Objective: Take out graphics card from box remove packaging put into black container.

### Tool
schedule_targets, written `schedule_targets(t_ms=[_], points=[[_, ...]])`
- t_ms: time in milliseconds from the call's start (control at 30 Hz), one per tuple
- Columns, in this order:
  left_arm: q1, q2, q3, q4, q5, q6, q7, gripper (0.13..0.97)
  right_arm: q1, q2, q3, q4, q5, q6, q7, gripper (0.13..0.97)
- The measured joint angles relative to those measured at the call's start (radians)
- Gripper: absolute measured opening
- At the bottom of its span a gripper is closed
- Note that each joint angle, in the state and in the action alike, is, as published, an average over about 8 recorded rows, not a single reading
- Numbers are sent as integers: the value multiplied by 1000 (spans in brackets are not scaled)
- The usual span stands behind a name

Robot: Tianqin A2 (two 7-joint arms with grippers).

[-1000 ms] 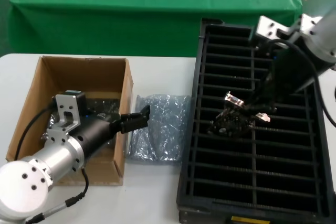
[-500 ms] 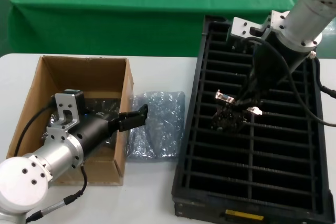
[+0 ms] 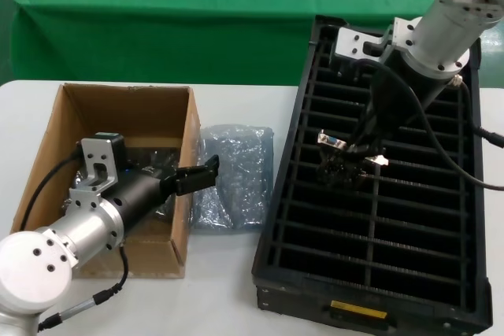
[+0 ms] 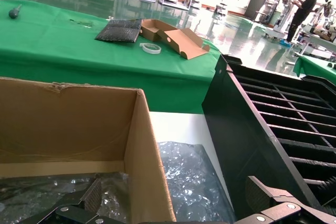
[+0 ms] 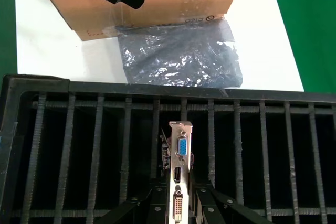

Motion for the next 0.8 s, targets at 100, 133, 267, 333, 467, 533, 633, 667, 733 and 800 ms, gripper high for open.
schedule_targets(t_ms=[100, 133, 267, 333, 467, 533, 633, 667, 733, 800], points=[[-1, -4, 2, 3, -5, -2, 2, 966, 0, 0, -18, 7, 13, 3, 8, 201], [-2, -5, 3, 4, -7, -3, 2, 966, 1, 0, -21, 9, 15, 4, 10, 205], [-2, -11, 5, 7, -14, -5, 3, 966, 0, -1, -28, 17, 18, 4, 19, 223], [-2, -15, 6, 8, -19, -5, 4, 966, 0, -1, -30, 21, 17, 4, 24, 235], [0, -24, 7, 9, -29, -7, 5, 966, 0, -1, -32, 29, 12, 3, 37, 286], [0, -28, 7, 8, -34, -7, 5, 966, 1, -1, -32, 34, 7, 4, 47, 311], [2, -35, 9, 5, -44, -9, 6, 966, 6, -1, -33, 44, -7, 12, 67, 323], [2, -37, 9, 4, -49, -10, 9, 966, 8, -1, -33, 48, -12, 18, 76, 323], [3, -41, 12, 2, -64, -14, 17, 966, 13, -1, -33, 57, -25, 35, 96, 344], [4, -47, 15, -2, -91, -20, 35, 966, 19, -1, -33, 67, -44, 64, 124, 386]])
